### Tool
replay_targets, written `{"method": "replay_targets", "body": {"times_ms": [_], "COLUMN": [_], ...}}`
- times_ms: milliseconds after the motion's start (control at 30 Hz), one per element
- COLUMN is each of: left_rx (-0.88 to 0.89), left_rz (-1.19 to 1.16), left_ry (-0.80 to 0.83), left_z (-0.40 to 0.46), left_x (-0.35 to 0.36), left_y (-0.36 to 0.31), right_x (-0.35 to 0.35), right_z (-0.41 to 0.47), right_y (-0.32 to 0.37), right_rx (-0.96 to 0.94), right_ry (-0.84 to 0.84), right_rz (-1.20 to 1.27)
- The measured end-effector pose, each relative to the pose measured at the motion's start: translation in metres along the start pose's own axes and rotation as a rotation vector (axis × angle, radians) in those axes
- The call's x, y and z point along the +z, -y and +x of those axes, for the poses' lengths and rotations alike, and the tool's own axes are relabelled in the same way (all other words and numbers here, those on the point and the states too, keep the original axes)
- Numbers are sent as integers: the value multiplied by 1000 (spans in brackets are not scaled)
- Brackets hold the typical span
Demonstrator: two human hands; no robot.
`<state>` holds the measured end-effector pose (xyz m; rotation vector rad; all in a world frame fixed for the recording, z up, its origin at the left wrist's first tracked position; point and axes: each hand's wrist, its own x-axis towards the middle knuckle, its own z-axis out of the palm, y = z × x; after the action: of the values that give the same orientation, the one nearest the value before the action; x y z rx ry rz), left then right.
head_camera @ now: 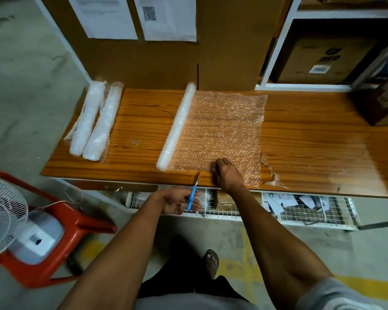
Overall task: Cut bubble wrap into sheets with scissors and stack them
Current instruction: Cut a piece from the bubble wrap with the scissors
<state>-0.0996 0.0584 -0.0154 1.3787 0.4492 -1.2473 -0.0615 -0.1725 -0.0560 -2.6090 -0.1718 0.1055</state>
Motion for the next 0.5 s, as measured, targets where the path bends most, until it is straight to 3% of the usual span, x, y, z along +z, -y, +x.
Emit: {"method": "replay_targets", "body": {"times_ms": [267,500], "left_rx": [63,-31], "left_rz": [4,74], "left_ry": [-47,49], "left_z": [0,-6], "left_x": [7,0], "left_y": [-3,-4], "right_x": [11,8], "right_z": [0,9], "right_y": [-4,3], "right_rx": [-30,-2], "right_ry": [43,7], "right_rz": [-112,-128]}}
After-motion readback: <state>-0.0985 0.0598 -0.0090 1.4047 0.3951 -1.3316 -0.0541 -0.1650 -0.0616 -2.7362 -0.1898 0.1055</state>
